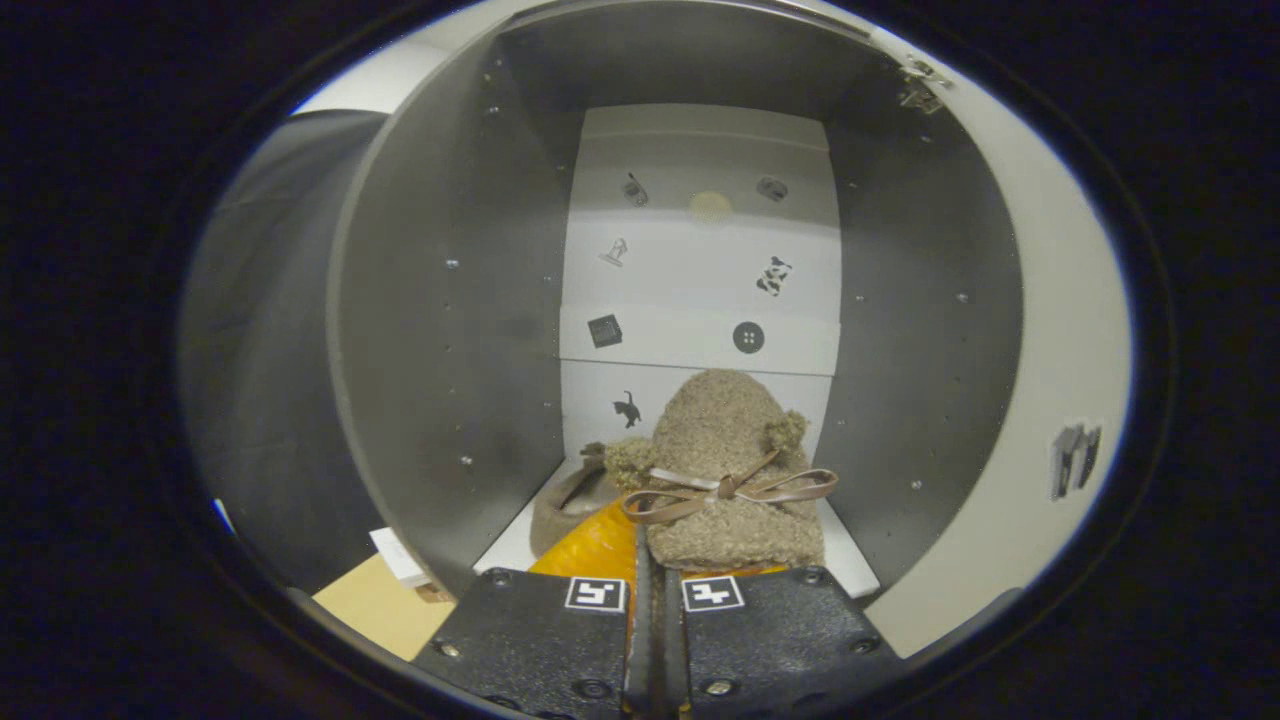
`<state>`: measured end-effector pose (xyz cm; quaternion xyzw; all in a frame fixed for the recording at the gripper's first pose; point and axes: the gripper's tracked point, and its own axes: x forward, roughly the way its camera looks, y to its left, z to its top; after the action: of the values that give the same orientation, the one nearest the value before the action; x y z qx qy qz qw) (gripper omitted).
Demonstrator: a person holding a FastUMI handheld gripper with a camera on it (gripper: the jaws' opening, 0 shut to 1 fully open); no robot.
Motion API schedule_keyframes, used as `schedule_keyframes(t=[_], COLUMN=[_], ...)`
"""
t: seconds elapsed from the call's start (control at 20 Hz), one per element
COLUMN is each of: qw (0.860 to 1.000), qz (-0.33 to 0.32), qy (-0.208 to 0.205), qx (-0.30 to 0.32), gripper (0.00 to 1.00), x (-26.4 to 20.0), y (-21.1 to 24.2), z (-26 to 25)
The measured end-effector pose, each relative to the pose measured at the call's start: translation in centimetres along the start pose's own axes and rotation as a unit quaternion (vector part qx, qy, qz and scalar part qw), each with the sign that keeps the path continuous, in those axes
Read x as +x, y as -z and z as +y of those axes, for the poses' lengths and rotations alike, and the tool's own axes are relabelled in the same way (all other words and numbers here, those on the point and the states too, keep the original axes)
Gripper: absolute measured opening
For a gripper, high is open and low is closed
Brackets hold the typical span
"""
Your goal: Open the shoe cabinet door, grab the shoes and put them into the shoe cabinet, then close the shoe cabinet door.
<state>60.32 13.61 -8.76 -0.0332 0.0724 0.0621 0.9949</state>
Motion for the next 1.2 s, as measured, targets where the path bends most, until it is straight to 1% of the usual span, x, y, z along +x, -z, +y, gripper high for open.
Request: schedule_keyframes(t=[0.1,0.25,0.35,0.65,0.8,1.05,1.1,1.2], qw=[1.000,1.000,1.000,0.995,0.988,0.978,0.974,0.966], qz=[0.001,0.014,0.025,0.087,0.139,0.199,0.214,0.239], qy=[-0.010,0.000,0.004,0.013,0.018,0.025,0.018,0.022], qx=[0.002,-0.002,0.007,0.036,0.063,0.061,0.078,0.101], gripper=[0.08,0.08,0.08,0.08,0.08,0.10,0.10,0.12], x=[2.2,5.4,7.3,12.0,13.1,14.2,14.2,14.3], y=[-0.3,0.1,0.7,3.5,5.3,6.8,7.2,7.4], z=[0.1,-1.1,-1.7,-3.3,-3.7,-3.9,-3.4,-3.5])
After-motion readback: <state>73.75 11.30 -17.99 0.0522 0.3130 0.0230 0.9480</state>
